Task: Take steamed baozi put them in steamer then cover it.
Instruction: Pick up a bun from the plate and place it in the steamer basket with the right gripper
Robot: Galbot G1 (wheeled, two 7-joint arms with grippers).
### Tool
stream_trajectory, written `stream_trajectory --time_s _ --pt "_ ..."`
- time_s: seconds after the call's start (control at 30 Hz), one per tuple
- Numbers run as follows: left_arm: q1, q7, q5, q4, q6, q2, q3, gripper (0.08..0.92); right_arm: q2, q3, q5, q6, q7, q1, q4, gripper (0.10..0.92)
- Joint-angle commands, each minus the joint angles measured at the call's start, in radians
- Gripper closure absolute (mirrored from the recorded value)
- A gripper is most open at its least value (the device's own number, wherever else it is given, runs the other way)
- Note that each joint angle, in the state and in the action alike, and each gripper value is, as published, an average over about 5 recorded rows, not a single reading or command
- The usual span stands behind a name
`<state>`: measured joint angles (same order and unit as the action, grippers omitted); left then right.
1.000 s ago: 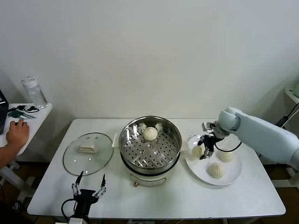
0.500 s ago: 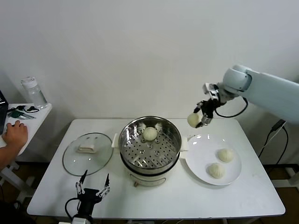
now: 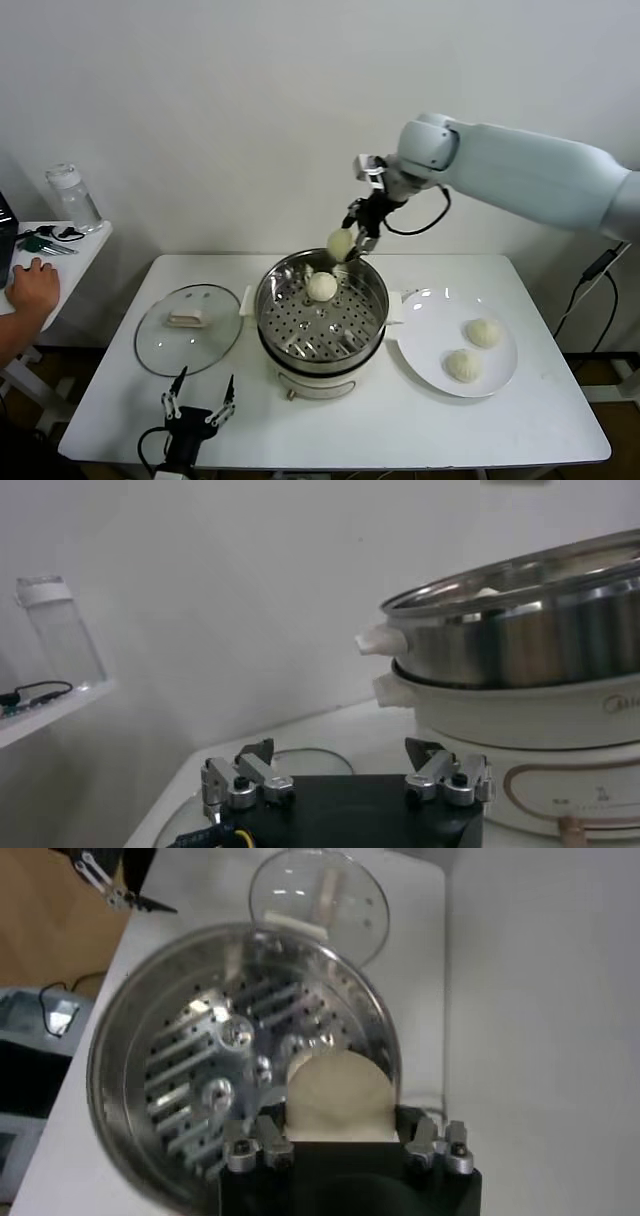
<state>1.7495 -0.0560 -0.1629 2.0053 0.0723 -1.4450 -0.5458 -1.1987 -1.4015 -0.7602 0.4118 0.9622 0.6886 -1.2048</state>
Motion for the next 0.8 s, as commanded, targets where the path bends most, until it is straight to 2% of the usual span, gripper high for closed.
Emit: stream_trajectory --time_s 0.03,0.3,0.8 --pt "0.003 0.0 0.001 0.0 0.001 0.002 -0.001 0.177 -0.156 -0.001 -0.018 0.029 -0.04 -0.092 0.027 0.33" --pt "0.0 0.0 0.003 -0.006 0.002 0.001 -0.004 0.177 -0.206 -0.012 0.014 0.026 -0.041 -0.155 0.075 0.322" --pt "-0.009 0.0 0.004 -0.021 0.002 0.001 -0.005 0.177 -0.202 -0.025 0.066 0.021 -0.033 -0.177 0.087 0.304"
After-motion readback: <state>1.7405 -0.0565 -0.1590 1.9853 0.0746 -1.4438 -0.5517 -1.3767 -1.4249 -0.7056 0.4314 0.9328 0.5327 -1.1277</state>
